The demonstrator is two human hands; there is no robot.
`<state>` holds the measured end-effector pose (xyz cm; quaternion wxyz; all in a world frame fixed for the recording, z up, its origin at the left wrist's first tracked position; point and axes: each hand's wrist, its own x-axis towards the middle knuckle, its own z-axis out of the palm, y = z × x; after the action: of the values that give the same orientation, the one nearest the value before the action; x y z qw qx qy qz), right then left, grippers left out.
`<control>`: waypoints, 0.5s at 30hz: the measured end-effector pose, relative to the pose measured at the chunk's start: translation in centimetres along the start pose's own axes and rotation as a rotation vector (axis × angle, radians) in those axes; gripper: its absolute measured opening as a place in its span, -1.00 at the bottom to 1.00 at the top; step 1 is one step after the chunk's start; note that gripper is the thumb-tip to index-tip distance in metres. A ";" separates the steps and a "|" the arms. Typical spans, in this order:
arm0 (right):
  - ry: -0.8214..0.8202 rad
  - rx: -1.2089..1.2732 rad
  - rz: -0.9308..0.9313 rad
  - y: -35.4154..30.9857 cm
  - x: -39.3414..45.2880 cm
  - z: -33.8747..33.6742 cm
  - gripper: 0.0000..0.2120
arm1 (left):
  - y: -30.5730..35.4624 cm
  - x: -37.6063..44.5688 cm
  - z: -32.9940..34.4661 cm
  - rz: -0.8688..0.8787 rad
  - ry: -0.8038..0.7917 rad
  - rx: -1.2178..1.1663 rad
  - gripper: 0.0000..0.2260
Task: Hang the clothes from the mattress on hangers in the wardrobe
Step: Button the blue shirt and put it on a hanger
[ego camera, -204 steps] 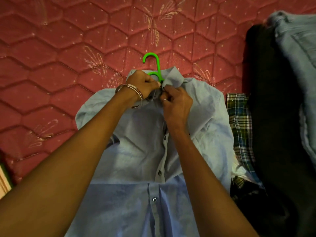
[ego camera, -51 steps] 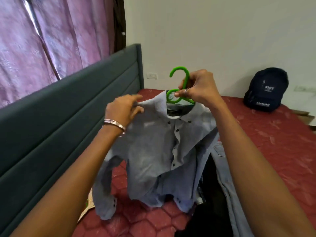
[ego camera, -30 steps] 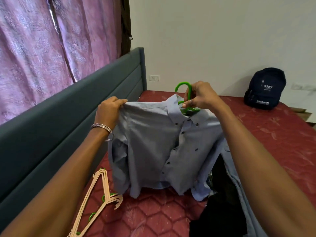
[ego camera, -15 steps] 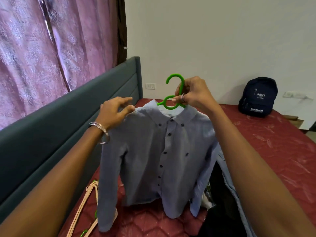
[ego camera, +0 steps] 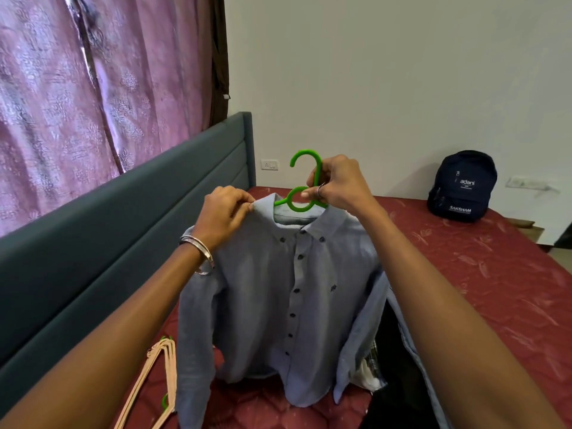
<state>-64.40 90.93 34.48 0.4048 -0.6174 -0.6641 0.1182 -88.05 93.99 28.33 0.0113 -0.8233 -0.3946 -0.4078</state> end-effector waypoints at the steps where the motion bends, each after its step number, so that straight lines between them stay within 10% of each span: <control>1: -0.011 0.003 0.013 0.0 0.1 -0.1 -0.75 | 0.2 0.1 0.0 0.050 0.055 0.016 -0.86; 9: -0.015 0.233 -0.006 -0.4 -0.8 -2.5 -0.78 | -2.0 1.0 -2.0 0.250 0.103 0.227 -0.84; 15: -0.105 0.051 -0.105 -0.6 -0.6 -0.5 -0.75 | 3.1 2.0 -2.4 0.024 -0.179 -0.226 -0.65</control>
<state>-64.56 90.05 34.97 0.3907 -0.5642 -0.7126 0.1456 -86.91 92.34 32.29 -0.1117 -0.8571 -0.3356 -0.3746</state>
